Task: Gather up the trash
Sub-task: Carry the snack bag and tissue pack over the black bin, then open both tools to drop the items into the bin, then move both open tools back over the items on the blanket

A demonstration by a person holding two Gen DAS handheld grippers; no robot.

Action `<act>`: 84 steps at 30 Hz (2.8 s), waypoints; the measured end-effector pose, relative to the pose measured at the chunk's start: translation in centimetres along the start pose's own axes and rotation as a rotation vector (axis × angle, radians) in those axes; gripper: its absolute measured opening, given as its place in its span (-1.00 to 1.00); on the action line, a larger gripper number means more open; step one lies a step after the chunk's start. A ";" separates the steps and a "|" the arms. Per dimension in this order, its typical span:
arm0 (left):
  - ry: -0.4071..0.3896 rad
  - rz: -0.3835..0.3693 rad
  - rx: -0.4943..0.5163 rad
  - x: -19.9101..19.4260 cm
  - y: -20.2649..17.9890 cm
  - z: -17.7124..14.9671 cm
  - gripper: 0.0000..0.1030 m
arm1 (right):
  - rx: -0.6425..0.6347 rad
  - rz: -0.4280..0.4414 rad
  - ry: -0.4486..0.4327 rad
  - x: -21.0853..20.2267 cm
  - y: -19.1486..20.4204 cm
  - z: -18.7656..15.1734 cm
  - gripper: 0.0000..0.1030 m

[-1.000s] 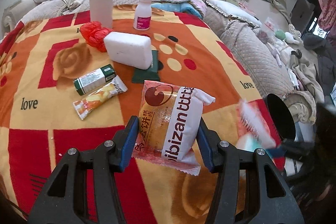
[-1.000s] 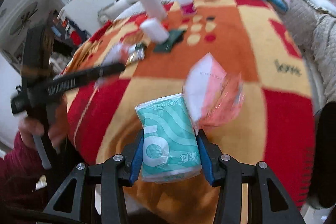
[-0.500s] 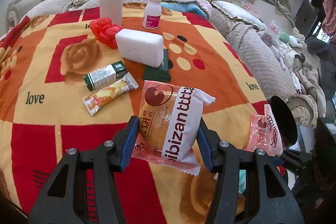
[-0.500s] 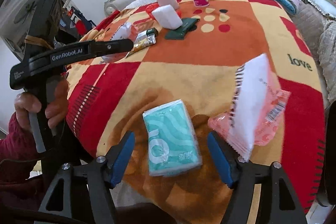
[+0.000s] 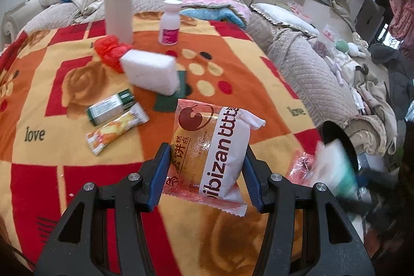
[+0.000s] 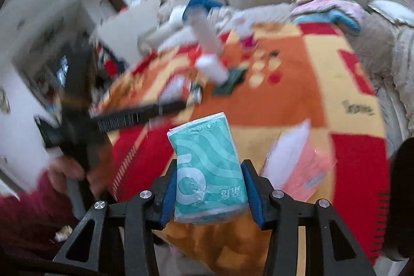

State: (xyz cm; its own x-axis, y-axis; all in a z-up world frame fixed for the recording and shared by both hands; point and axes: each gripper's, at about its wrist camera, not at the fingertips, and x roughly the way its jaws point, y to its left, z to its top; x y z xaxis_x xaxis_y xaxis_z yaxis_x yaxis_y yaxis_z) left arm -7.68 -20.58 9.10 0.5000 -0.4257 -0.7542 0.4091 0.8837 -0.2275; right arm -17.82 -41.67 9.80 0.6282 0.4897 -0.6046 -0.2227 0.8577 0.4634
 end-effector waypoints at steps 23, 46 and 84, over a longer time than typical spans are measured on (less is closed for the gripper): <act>0.110 -0.279 0.266 6.9 -22.4 1.5 0.01 | 0.346 -0.484 -0.095 -10.1 -18.1 -4.0 -0.11; 0.187 -0.312 0.220 9.9 -25.3 0.2 0.22 | 0.438 -0.561 -0.062 -9.7 -20.7 -6.3 0.19; 0.036 0.114 0.067 2.0 -0.2 -0.9 0.22 | 0.221 -0.361 0.071 0.4 -6.4 -2.3 0.47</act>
State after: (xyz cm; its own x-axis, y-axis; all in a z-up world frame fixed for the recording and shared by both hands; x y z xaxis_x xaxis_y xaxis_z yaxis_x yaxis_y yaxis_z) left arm -7.45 -21.39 7.10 0.5187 -0.3151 -0.7948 0.4020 0.9103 -0.0985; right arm -17.88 -46.59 5.11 0.5819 0.1809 -0.7929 0.1718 0.9256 0.3373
